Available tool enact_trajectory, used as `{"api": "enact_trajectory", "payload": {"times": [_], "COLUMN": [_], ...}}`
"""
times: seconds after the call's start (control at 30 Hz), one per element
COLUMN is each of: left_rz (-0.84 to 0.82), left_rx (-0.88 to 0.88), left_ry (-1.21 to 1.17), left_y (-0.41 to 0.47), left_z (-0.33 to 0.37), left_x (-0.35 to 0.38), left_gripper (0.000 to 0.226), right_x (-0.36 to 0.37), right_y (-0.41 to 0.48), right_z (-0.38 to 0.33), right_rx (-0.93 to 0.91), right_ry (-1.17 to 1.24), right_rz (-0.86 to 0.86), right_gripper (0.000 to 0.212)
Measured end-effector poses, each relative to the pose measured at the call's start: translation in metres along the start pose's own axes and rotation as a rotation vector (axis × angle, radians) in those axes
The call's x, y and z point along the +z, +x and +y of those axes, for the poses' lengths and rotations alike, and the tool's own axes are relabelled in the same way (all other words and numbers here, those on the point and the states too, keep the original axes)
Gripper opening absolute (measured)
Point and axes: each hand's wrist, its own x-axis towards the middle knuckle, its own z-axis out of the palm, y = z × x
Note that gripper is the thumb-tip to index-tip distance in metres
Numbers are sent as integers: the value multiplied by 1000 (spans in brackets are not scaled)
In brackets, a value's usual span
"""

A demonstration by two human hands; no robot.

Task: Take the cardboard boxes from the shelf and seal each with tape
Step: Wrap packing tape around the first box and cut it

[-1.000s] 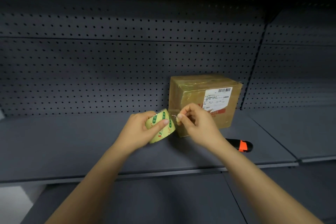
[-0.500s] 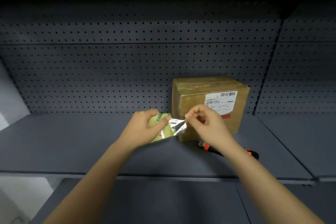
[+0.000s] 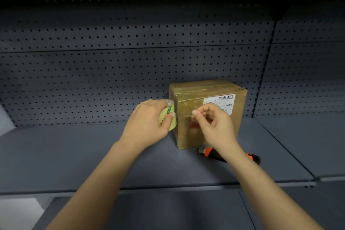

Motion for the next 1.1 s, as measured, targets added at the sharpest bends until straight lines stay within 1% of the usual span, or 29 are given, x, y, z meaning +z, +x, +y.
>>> {"api": "enact_trajectory", "payload": {"times": [0.13, 0.23, 0.4, 0.47, 0.6, 0.73, 0.9, 1.1], "left_rz": [9, 42, 41, 33, 26, 8, -16, -17], "left_rx": [-60, -108, -116, -126, -135, -147, -191, -188], "left_ry": [34, 112, 130, 150, 173, 210, 212, 215], "left_y": [7, 10, 12, 12, 17, 20, 22, 25], "left_z": [13, 15, 22, 23, 26, 28, 28, 26], "left_x": [5, 7, 13, 15, 19, 24, 25, 24], "left_gripper": [27, 23, 18, 19, 21, 22, 25, 27], "right_x": [-3, -6, -13, -14, -17, -17, -17, -12], "right_y": [4, 3, 8, 10, 19, 26, 32, 34], "right_z": [-3, -2, 3, 6, 18, 27, 29, 31], "right_rx": [4, 11, 14, -32, -208, -227, -269, -246], "right_ry": [-44, -57, -147, -184, -333, -299, -269, -284], "right_rz": [56, 70, 83, 82, 145, 62, 101, 121], "right_gripper": [14, 13, 14, 12, 11, 9, 9, 11]}}
